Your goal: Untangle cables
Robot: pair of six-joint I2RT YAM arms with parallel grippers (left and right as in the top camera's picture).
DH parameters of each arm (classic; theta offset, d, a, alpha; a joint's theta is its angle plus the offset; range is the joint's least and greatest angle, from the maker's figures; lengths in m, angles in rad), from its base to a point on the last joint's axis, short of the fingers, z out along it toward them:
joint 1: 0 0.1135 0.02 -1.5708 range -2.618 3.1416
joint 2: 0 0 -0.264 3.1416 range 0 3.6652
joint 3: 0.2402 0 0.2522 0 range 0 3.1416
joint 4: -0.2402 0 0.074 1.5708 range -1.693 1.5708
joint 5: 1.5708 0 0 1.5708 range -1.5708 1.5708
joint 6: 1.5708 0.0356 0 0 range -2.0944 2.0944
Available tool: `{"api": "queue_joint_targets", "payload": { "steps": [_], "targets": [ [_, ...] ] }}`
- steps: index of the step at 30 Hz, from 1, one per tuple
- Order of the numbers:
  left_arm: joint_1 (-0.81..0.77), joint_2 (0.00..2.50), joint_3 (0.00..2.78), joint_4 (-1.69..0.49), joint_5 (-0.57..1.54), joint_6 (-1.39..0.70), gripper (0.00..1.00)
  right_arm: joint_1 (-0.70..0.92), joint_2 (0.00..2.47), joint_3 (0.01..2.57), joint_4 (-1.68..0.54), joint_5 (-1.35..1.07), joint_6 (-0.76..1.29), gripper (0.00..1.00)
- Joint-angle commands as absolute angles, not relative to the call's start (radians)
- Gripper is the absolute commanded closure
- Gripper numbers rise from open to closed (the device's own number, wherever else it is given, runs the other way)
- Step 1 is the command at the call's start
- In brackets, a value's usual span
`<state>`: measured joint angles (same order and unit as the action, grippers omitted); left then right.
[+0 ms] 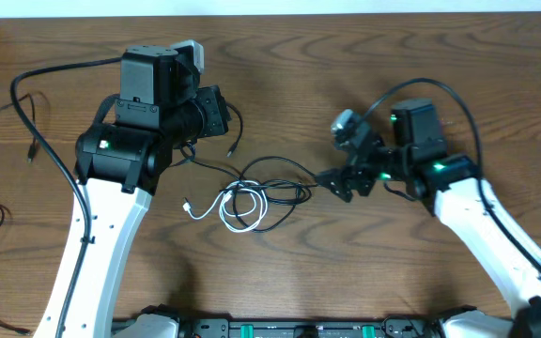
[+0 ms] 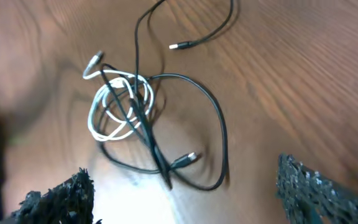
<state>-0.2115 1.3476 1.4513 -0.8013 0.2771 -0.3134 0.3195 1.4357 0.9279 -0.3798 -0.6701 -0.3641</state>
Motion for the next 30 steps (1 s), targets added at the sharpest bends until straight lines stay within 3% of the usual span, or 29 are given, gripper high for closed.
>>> {"api": "queue_joint_targets", "payload": {
  "steps": [1, 11, 21, 24, 26, 30],
  "targets": [
    [-0.214, 1.348, 1.462, -0.811, 0.256, -0.297, 0.93, 0.365, 1.538, 0.933, -0.350, -0.604, -0.443, 0.10],
    [-0.214, 1.348, 1.430, -0.814, 0.215, -0.297, 0.92, 0.411, 1.668, 0.933, -0.326, -0.724, -0.443, 0.10],
    [-0.214, 1.380, 1.429, -0.811, 0.216, -0.297, 0.92, 0.496, 1.675, 0.933, -0.329, -0.690, -0.447, 0.11],
    [-0.214, 1.386, 1.429, -0.810, 0.220, -0.297, 0.92, 0.521, 1.694, 0.933, -0.309, -0.616, -0.447, 0.21],
    [-0.214, 1.386, 1.429, -0.809, 0.220, -0.297, 0.92, 0.533, 1.710, 0.933, -0.283, -0.591, -0.446, 0.33],
    [-0.214, 1.386, 1.429, -0.813, 0.220, -0.297, 0.92, 0.537, 1.750, 0.933, -0.218, -0.574, -0.442, 0.67]
  ]
}}
